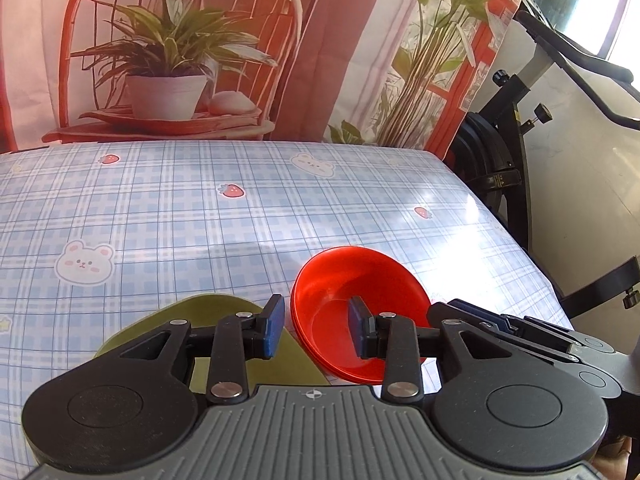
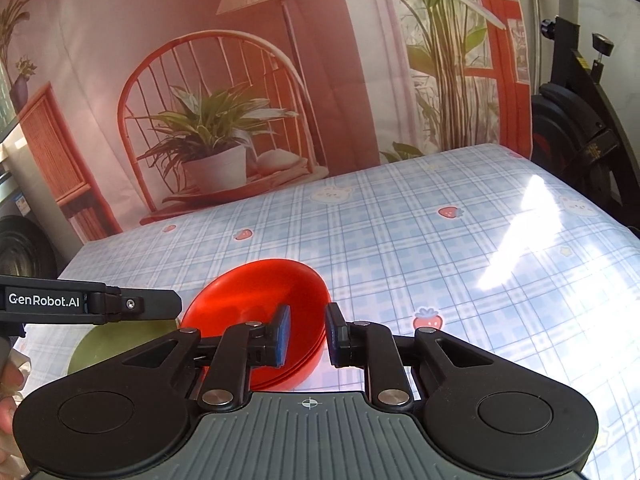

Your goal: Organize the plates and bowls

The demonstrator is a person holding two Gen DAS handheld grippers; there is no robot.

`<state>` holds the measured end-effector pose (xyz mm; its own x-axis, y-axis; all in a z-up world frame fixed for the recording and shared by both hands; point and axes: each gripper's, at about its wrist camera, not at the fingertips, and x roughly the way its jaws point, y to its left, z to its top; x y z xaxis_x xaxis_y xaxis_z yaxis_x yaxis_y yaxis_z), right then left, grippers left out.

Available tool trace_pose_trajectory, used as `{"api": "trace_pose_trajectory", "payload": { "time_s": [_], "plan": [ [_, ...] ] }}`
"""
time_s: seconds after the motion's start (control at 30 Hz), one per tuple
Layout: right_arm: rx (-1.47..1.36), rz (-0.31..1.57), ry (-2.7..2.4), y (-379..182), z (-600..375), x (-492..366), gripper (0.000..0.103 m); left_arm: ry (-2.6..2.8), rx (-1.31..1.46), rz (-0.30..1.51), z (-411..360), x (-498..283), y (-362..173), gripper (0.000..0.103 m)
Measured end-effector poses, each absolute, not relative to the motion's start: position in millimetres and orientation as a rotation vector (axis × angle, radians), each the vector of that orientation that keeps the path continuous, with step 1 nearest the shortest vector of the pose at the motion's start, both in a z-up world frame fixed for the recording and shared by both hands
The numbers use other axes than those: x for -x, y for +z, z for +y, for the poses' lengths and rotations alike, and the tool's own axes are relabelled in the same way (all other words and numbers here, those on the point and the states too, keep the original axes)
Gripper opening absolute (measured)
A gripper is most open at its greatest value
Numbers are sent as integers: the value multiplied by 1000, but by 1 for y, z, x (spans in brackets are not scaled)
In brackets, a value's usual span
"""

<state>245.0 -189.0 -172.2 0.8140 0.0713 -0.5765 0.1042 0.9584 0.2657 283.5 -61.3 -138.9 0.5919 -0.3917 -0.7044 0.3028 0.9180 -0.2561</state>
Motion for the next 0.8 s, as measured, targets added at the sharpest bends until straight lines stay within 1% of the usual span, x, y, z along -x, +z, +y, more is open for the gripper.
{"api": "trace_pose_trajectory", "payload": {
  "time_s": [0.3,0.8],
  "plan": [
    [-370,643,-41,-188,-195,-248,22,-396,84,865,-70,-300,-149,36],
    [-480,662,-23,-204,-198,-251,22,-417,24,919,-89,-318,-169,36]
  ]
}}
